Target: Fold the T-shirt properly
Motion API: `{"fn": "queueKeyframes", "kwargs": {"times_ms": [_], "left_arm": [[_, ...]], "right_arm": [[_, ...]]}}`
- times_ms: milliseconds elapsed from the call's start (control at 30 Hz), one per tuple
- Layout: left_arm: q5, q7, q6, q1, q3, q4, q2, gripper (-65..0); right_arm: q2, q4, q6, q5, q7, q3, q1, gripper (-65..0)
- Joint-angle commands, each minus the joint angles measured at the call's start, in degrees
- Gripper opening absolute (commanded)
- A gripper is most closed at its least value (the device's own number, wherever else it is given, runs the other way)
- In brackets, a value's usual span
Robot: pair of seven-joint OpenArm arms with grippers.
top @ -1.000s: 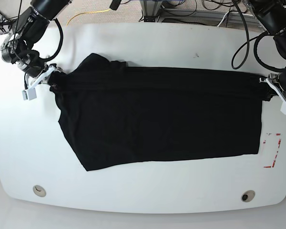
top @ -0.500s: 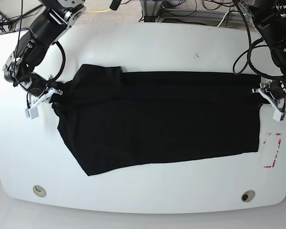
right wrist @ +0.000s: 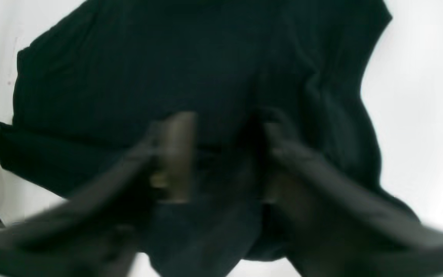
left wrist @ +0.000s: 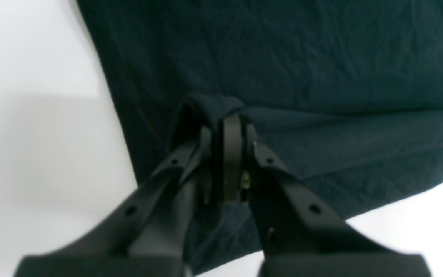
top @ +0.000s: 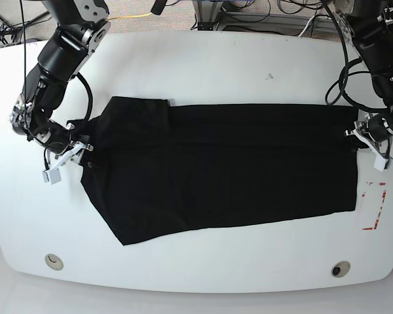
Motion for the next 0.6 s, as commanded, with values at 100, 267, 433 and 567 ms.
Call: {"fn": "queueKeyframes", "kwargs": {"times_ms": [100,267,433,567], "left_arm": [[4.3,-3.1,-0.1,-1.2,1.9,0.9,-1.1,-62.4],[6.5,-4.0,-0.1,-2.8,1.7,0.9,-1.0,-45.6],[6.4,-4.0,-0.1,-3.5,1.5,1.4,-1.2,-23.9],[6.2,-3.4,-0.1,-3.6,1.7,2.0,-1.2,-23.3]], "right_arm": [[3.3,0.3,0.1,-1.6,2.3,-3.1,1.8,-17.8],[6.3,3.8,0.1,-6.1,2.1,-3.3,0.1,-14.9],[9.1,9.5,0.1,-7.4,2.1,-3.3,-4.6,-14.6],[10.9,10.7,0.1,-7.4,2.1,-3.3,-8.1,-14.7]]}}
